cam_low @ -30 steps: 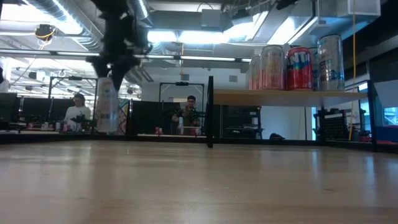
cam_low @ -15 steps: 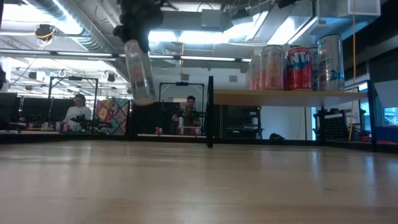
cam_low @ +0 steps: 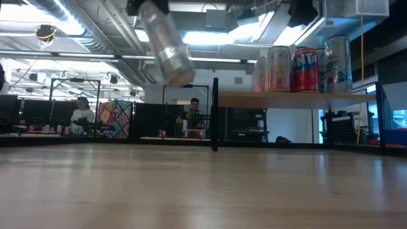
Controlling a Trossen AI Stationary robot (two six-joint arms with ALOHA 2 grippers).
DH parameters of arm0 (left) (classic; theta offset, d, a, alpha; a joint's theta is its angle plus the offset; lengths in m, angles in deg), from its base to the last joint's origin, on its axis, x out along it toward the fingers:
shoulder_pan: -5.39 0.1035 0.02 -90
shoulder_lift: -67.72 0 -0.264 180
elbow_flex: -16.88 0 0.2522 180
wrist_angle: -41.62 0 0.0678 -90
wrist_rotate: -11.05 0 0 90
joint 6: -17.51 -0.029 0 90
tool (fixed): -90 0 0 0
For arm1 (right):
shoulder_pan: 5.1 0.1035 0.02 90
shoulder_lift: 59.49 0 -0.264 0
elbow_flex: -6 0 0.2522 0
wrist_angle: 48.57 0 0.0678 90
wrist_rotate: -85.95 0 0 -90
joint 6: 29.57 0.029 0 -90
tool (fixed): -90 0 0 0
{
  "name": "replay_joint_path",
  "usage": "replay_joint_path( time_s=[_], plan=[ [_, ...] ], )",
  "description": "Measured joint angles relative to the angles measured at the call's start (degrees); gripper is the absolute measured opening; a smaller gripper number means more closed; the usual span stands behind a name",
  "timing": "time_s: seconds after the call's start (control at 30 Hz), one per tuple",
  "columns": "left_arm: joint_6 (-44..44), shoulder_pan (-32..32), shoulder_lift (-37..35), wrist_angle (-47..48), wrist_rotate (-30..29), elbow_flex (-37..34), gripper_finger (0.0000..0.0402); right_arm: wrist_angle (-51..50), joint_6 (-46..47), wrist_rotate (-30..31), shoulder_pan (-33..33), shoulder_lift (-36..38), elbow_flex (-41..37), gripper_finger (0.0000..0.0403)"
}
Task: Place canned beverage on shelf
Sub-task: Put the top white yellow soda can on the shelf
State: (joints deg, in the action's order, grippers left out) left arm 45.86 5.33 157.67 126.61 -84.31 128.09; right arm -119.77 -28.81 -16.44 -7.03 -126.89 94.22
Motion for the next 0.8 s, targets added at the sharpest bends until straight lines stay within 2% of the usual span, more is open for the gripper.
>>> replay_joint_path(
  time_s=[0.17,0.47,0.6,0.8],
  plan=[
    [1.2,-4.7,0.0,-4.6,-2.8,0.0,0.0235,10.7,3.8,5.9,4.7,0.0,-6.0,0.0321],
    [0.3,-11.4,3.0,-7.1,-2.2,0.1,0.0235,33.1,11.0,11.6,12.1,-3.1,-18.4,0.0317],
    [-1.1,-13.9,4.7,-9.3,-1.9,0.1,0.0235,38.9,13.5,12.5,15.0,-6.8,-20.6,0.0288],
    [-2.0,-15.4,5.4,-12.0,-2.3,0.1,0.0235,48.0,16.8,13.4,18.8,-12.1,-20.7,0.0213]
  ],
)
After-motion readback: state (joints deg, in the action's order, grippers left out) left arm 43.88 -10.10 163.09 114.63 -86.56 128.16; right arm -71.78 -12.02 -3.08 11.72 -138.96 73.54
